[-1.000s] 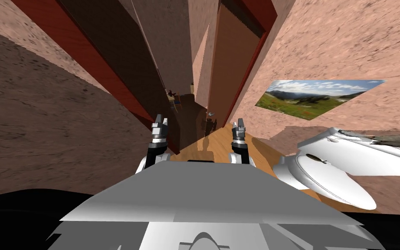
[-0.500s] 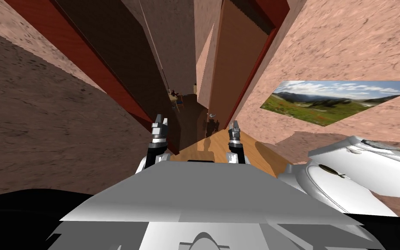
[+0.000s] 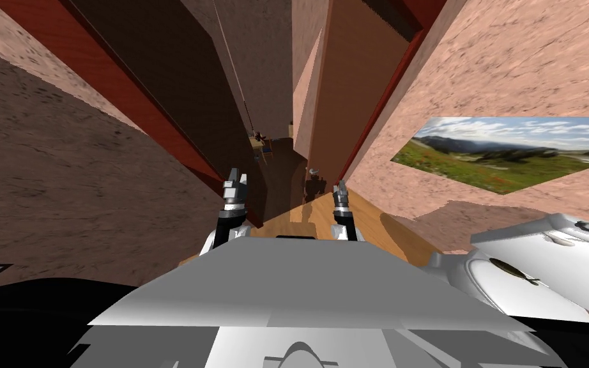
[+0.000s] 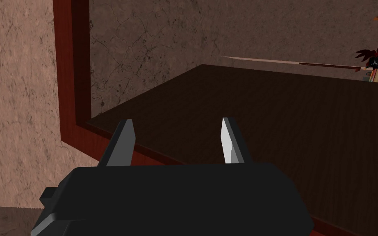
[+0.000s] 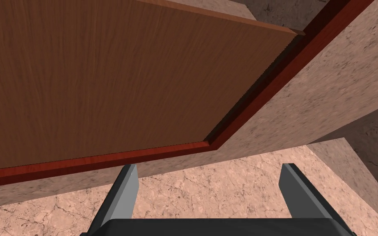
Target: Push the door open
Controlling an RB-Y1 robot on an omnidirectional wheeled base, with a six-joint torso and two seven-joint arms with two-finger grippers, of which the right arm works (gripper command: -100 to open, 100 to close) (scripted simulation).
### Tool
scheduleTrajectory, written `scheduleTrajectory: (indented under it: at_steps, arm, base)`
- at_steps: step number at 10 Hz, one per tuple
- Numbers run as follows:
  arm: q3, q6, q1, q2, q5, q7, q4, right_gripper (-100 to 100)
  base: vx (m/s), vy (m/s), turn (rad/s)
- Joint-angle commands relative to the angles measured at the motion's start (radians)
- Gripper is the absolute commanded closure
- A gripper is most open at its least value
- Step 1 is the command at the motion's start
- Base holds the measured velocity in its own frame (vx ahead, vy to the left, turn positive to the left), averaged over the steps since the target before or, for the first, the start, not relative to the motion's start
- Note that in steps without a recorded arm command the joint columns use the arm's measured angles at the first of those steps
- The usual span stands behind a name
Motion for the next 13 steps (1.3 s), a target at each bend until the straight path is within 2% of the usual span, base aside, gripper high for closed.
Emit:
scheduleTrajectory:
  at_steps: [1, 2, 8, 9, 13]
  arm:
    - [0.004, -0.011, -0.021, -0.006, -0.009, -0.005, 0.05, -100]
    - [0.004, -0.011, -0.021, -0.006, -0.009, -0.005, 0.053, -100]
    - [0.028, -0.038, -0.091, -0.02, -0.042, -0.018, 0.236, -100]
    - [0.028, -0.038, -0.091, -0.02, -0.042, -0.018, 0.236, -100]
    - [0.044, -0.056, -0.139, -0.027, -0.065, -0.026, 0.355, -100]
  base:
    - [0.06, -0.069, 0.142]
    - [0.045, -0.063, 0.044]
    - [0.065, -0.091, 0.119]
    - [0.038, -0.097, 0.037]
    - [0.061, -0.085, 0.121]
